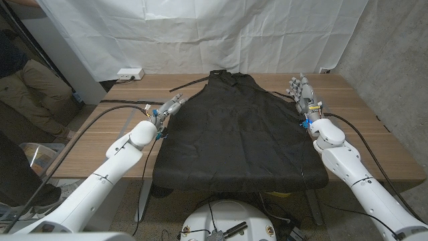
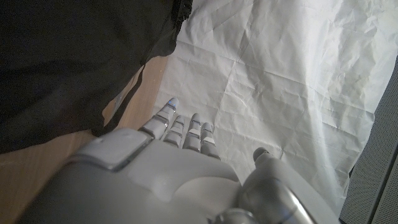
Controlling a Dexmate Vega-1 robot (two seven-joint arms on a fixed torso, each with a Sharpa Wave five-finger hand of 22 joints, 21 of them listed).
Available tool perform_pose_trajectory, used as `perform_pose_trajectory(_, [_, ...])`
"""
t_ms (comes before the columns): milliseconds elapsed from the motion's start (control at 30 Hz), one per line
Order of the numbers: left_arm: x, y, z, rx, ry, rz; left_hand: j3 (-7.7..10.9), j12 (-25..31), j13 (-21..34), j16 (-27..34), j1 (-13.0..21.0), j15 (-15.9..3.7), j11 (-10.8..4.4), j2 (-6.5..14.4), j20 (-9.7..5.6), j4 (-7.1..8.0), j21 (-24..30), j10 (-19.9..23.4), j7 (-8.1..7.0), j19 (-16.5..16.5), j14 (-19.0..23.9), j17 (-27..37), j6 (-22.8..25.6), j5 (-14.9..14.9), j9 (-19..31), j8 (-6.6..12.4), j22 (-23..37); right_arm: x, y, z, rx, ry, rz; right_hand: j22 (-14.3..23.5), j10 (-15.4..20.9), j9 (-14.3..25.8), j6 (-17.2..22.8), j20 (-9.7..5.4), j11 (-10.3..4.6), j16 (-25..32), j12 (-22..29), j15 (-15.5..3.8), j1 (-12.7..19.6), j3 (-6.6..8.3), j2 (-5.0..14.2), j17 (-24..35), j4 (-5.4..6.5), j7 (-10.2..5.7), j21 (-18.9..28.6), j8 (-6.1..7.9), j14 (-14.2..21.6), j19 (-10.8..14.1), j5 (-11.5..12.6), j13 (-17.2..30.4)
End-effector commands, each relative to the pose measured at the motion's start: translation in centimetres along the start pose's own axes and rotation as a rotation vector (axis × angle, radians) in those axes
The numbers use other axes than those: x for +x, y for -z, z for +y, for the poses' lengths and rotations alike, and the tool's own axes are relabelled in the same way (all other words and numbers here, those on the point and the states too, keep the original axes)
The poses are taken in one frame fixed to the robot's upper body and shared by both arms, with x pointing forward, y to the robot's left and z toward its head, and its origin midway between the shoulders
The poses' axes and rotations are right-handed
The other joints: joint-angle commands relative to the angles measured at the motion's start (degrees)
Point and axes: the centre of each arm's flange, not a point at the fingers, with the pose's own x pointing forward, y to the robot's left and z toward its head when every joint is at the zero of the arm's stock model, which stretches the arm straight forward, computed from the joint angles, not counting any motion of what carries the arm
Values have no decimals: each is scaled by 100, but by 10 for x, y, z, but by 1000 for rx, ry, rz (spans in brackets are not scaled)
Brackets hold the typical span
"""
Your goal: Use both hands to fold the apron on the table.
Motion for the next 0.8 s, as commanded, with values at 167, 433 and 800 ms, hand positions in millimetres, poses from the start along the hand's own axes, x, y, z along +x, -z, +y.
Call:
perform_pose_trajectory(167, [-11,1,-7,170,55,30,151,149,22,73,84,-274,-127,186,-351,-33,9,487,-114,-43,264,4,664,-28,12,125,27,-15,1,5,5,23,-24,7,48,21,36,-11,13,29,32,-7,10,64,161,19,-10,2,21,29,-36,60,25,27])
perform_pose_trajectory(433, [-21,3,-8,272,73,53,187,138,21,58,107,-290,-107,198,-355,-47,1,523,-165,-3,283,0,742,-33,12,111,23,-27,-5,3,-11,40,-33,7,52,21,35,-18,17,29,33,-16,10,74,161,19,-13,2,21,28,-37,60,24,27])
perform_pose_trajectory(800, [-30,6,-14,374,91,87,319,154,21,61,234,-349,-119,183,-385,-154,19,791,-209,256,537,-15,1146,-69,12,120,13,-49,-9,-1,-14,76,-41,7,48,20,31,-21,3,28,31,-20,8,84,159,19,-16,5,22,27,-37,62,23,26])
